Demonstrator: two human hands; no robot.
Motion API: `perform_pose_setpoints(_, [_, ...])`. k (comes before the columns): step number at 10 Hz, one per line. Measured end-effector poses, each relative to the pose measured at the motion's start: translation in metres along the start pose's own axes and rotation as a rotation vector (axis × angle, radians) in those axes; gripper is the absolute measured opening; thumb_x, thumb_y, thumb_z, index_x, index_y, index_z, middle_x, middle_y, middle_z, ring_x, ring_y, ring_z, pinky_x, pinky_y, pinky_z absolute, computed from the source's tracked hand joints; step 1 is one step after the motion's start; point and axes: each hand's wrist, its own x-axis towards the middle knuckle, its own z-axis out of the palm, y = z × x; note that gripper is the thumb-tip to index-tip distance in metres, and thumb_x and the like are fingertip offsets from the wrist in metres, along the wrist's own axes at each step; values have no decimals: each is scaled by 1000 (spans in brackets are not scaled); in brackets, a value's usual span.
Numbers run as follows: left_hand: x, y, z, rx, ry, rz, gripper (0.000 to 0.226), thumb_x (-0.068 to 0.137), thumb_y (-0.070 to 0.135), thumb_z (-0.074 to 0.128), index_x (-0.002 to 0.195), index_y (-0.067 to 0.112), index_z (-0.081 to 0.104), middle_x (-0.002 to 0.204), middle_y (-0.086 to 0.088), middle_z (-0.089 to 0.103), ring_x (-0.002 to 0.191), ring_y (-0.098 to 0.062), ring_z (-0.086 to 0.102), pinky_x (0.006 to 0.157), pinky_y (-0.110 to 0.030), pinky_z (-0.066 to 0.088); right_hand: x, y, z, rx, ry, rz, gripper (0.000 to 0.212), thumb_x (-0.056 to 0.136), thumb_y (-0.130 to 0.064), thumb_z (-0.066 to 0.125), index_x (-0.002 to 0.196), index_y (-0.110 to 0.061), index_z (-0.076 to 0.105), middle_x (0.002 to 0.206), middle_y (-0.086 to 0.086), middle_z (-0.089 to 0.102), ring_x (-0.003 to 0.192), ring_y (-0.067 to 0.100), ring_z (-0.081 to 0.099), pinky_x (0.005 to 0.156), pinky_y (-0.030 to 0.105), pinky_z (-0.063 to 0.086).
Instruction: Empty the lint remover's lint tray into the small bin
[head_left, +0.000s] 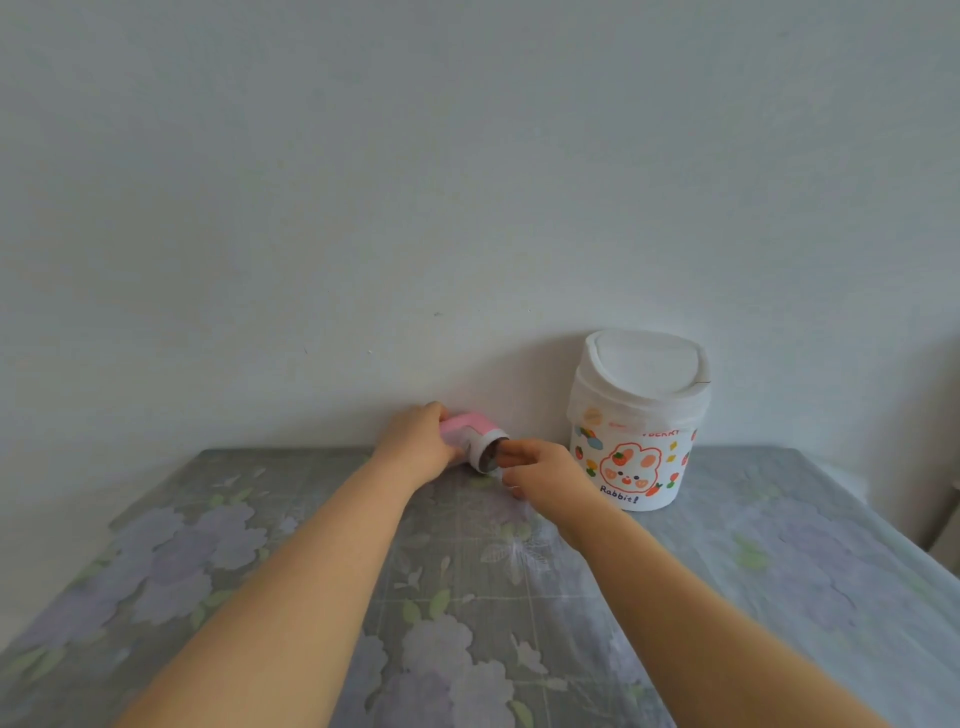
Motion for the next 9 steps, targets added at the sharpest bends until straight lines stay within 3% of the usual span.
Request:
perform_pose_setpoints(1, [-1,-3,-3,231,55,28,50,82,41,62,130,32,52,125,-11,52,117,-32,43,94,-38,40,-1,-1,-2,-12,28,-5,48,89,-1,54,135,-12,57,115,3,65,107,24,62,99,43,51])
perform_pose_setpoints(2, [-2,-4,-1,241,77,53,44,85,34,60,128,34,54,121,-9,48,116,-30,36,92,-37,38,-4,-3,-1,-57,6,-31,52,90,-4,53,141,-16,50,136,5,59,122,24,55,101,36,45])
perform_pose_setpoints(3, [-4,-2,3,189,126,76,42,87,23,59,129,26,53,121,-10,49,115,-30,37,92,-36,39,-6,-6,1,-94,-36,-56,52,90,-3,50,140,-18,52,138,3,58,120,18,52,92,28,37])
perform_pose_setpoints(4, [-5,-5,6,127,188,64,35,87,17,61,120,9,51,122,-13,53,115,-30,41,91,-38,41,-6,-6,2,-115,-23,-68,49,91,-7,51,138,-19,54,136,2,61,116,20,56,88,28,40])
perform_pose_setpoints(5, [-6,-8,4,84,201,71,31,86,14,62,114,6,51,118,-14,54,113,-30,43,88,-39,42,-6,-4,3,-130,-25,-76,47,90,-9,52,136,-20,56,131,1,63,105,21,60,85,32,47])
perform_pose_setpoints(6, [-6,-8,2,52,201,65,31,87,14,61,116,7,53,120,-13,54,115,-29,44,90,-37,42,-2,-2,3,-112,-24,-56,49,90,-10,55,139,-17,53,133,3,61,107,19,58,85,30,46])
perform_pose_setpoints(7, [-7,-3,-5,-29,217,35,33,88,15,56,120,9,54,123,-14,53,117,-31,46,93,-38,41,1,-5,-1,-66,17,-43,46,89,-8,59,135,-14,56,127,6,64,110,23,61,95,36,50])
perform_pose_setpoints(8, [-8,10,-15,-171,282,30,25,89,18,55,112,12,61,121,-11,59,111,-29,53,91,-36,44,1,-13,-9,-9,73,-62,34,90,-13,60,124,-11,64,116,8,69,105,26,64,99,45,51])
perform_pose_setpoints(9, [-9,25,-23,-409,232,-9,18,89,28,56,92,14,67,102,-7,70,94,-27,63,81,-34,47,-3,-24,-19,33,122,-76,21,93,-26,61,96,-8,73,100,14,73,87,26,65,93,50,54])
